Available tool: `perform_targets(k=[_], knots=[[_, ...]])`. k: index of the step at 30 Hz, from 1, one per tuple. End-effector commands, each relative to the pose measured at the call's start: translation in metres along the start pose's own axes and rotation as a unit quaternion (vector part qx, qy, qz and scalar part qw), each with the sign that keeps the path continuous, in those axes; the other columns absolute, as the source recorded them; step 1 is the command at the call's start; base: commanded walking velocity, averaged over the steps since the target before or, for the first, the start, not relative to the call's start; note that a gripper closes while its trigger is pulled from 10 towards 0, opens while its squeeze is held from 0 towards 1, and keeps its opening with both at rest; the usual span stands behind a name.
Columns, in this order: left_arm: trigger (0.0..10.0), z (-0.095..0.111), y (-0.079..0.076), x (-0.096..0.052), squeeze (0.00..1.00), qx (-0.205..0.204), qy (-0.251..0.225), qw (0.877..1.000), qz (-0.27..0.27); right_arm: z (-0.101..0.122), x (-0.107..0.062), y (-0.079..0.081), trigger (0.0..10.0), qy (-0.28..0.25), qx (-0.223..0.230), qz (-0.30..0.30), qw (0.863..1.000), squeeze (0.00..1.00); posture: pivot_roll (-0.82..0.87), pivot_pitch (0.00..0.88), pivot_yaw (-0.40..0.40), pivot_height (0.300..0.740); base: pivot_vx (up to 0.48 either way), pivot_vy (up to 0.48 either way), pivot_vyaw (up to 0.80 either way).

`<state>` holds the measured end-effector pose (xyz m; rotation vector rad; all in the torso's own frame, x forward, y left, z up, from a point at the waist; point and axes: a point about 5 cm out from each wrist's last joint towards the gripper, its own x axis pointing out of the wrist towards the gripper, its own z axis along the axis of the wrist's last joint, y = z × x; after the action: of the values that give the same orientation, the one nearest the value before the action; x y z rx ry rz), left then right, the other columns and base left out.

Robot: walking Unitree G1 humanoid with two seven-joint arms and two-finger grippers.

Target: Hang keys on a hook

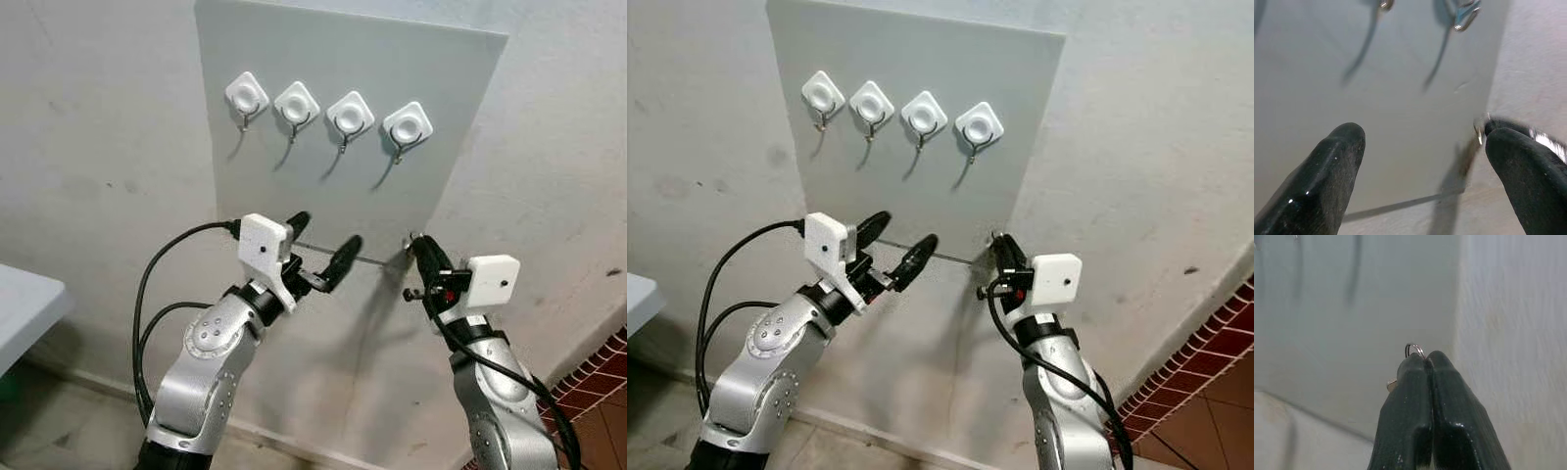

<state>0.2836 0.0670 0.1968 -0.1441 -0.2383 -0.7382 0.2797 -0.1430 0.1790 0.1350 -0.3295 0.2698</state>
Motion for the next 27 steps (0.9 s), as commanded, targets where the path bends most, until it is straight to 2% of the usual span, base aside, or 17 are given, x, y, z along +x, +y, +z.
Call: perform_targets(k=[1,8,15,27], knots=[[10.0,0.007,-0.003,0.001,0.0,0.002,-0.012,1.0,-0.011,0.015,0.004,0.0,10.0,-0.027,0.001,0.013,1.0,0.0,-0.05,0.004,-0.052,0.74,0.0,0.0,0.0],[10.0,0.014,0.001,0.002,0.0,-0.004,-0.023,1.0,-0.009,0.041,0.018,0.005,10.0,-0.076,0.003,0.04,0.996,0.0,-0.05,0.01,-0.049,0.74,0.0,0.0,0.0],[10.0,0.017,0.002,0.002,0.0,-0.003,-0.026,1.0,-0.009,0.047,0.02,0.006,10.0,-0.084,0.007,0.058,0.995,0.0,-0.05,0.01,-0.051,0.74,0.0,0.0,0.0],[10.0,0.025,0.002,0.005,0.0,-0.014,-0.039,0.999,-0.013,0.057,0.028,0.008,10.0,-0.096,-0.01,0.041,0.994,0.0,-0.05,0.012,-0.047,0.74,0.0,0.0,0.0]])
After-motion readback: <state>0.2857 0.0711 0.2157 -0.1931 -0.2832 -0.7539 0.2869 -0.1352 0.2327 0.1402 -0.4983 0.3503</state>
